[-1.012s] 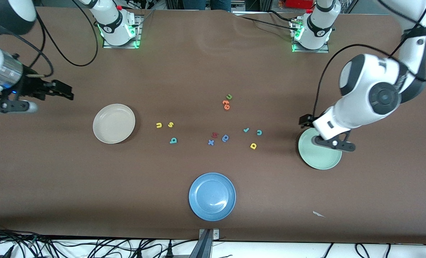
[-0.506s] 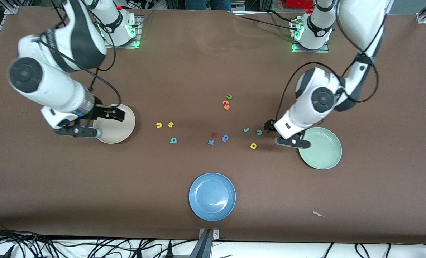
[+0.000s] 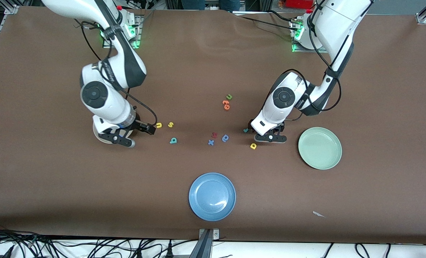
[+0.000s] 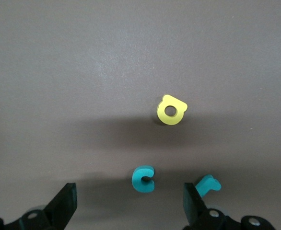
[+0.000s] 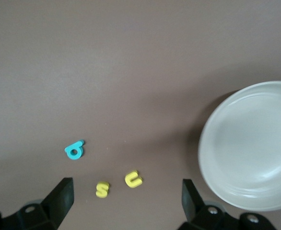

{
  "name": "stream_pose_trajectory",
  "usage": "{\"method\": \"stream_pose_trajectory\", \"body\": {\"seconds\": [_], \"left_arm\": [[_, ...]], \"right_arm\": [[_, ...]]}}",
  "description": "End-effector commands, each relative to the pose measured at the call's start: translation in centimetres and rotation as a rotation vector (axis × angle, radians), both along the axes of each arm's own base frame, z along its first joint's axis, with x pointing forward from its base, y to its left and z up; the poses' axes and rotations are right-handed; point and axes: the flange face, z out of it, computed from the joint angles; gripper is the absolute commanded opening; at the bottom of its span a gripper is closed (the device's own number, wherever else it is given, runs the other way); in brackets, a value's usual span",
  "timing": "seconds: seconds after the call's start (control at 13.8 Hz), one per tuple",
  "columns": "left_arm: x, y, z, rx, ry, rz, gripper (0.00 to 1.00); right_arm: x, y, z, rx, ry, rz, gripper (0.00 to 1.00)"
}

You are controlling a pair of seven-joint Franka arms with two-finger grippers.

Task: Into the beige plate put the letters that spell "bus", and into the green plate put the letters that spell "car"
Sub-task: 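Grasp the cyan letters d and c with the right and left grippers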

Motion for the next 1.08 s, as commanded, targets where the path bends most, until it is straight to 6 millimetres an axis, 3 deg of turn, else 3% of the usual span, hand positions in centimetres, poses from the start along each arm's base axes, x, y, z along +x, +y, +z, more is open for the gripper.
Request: {"method": "stream_pose_trajectory", "body": {"seconds": [0.0, 0.14, 0.22, 0.51, 1.01], "left_arm": [[0.6, -0.9, -0.9, 0.007, -0.010, 0.015, 0.94], [0.7, -1.0, -1.0, 0.006, -0.009, 0.024, 0.88], [0.7, -1.0, -1.5, 0.006, -0.004, 0.027, 0.85], [0.3, -1.5, -1.9, 0.003, -0.001, 0.036, 0.65], [0.4, -2.3, -2.2, 0.001, -0.002, 0.065, 0.45]], "right_arm": [[-1.1, 2.5, -3.0, 0.016, -0.046, -0.008, 0.85], [-0.9, 3.9, -4.8, 0.029, -0.066, -0.008, 0.63], [-0.5, 4.4, -5.4, 0.037, -0.077, -0.017, 0.58], [0.5, 9.1, -7.6, 0.047, -0.093, 0.019, 0.55], [0.0, 9.5, -11.3, 0.020, -0.088, 0.059, 0.55]]}}
